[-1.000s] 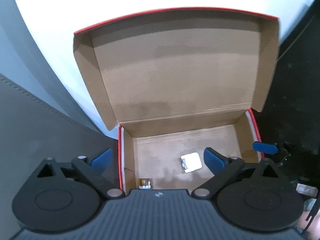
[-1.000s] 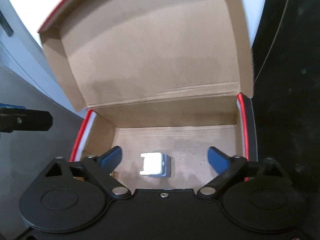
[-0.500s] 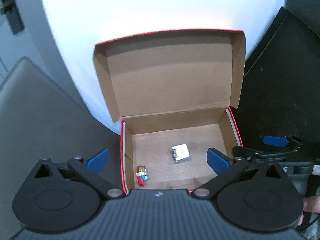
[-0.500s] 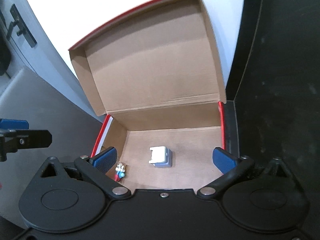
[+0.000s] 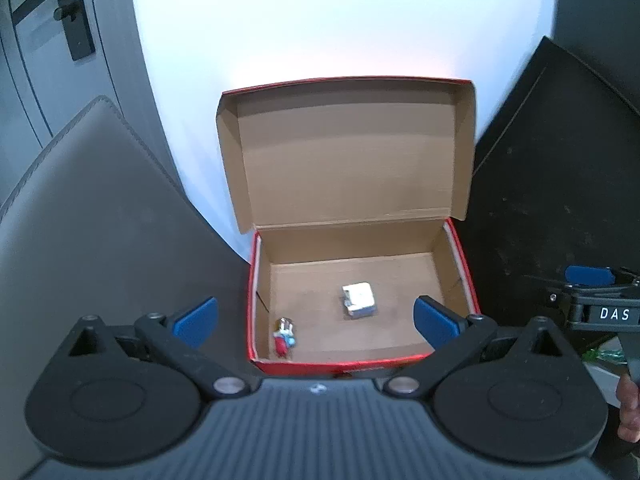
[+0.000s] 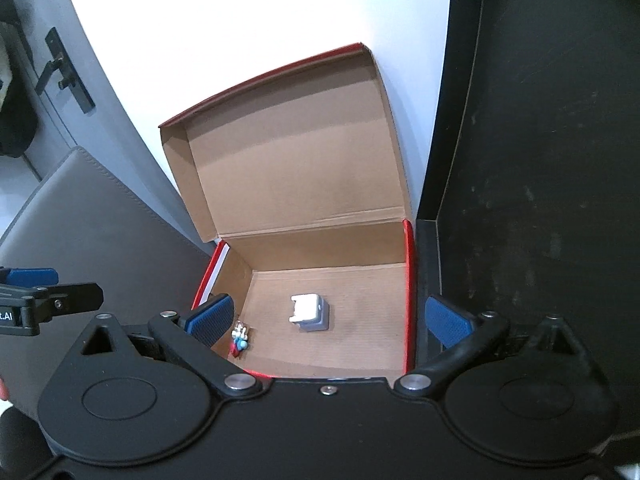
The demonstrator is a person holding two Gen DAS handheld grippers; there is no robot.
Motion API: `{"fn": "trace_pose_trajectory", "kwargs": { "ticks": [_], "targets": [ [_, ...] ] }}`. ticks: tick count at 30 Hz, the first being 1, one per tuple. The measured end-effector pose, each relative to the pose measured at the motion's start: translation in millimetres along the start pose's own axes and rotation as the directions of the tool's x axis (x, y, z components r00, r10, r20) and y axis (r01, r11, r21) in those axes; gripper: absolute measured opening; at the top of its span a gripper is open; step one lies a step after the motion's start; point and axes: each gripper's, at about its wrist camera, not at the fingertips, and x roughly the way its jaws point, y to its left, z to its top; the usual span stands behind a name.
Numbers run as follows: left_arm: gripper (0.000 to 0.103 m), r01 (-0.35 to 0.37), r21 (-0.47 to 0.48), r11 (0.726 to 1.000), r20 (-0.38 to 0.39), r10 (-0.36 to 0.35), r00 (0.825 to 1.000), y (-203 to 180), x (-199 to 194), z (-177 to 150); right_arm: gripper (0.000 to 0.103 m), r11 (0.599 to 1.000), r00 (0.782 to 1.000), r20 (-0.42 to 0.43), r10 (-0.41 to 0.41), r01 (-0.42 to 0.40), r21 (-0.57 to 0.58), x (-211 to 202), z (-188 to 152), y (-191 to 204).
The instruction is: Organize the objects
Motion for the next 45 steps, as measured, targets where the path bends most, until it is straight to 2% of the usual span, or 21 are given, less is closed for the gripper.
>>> {"fn": "trace_pose_trajectory", "kwargs": {
  "ticks": [7, 11, 14, 24, 33, 45],
  "targets": [
    [0.103, 0.011, -0.035, 0.999, 0.025, -0.010, 1.000, -4, -24, -22, 0.103, 0.997, 1.000, 0.001, 0.019, -0.019, -0.070, -29, -15, 12],
    [0.103, -0.014, -0.015, 1.000, 0.043, 0.014, 0.999, -11, -40, -38, 0.103, 0.995, 0.999, 0.009, 0.044, -0.043, -0.094, -44, -23, 20],
    [0.103, 0.006, -0.048, 0.999, 0.055, -0.004, 0.998, -8, -51, -50, 0.103, 0.992, 0.999, 0.017, 0.043, -0.040, -0.116, -56, -30, 27],
    [0.103, 0.028, -0.120, 0.992, 0.084, -0.018, 0.996, 6, -85, -87, 0.103, 0.993, 0.998, 0.034, 0.050, -0.046, -0.108, -90, -53, 35],
    [0.103, 0.012, -0.197, 0.980, 0.059, 0.000, 0.998, 28, -97, -120, 0.103, 0.992, 0.999, 0.018, 0.046, -0.043, -0.115, -108, -77, 40],
    [0.103, -0.025, -0.226, 0.974, 0.007, 0.027, 1.000, 39, -92, -147, 0.103, 0.998, 1.000, -0.018, 0.002, -0.003, -0.068, -104, -111, 28]
  ]
}}
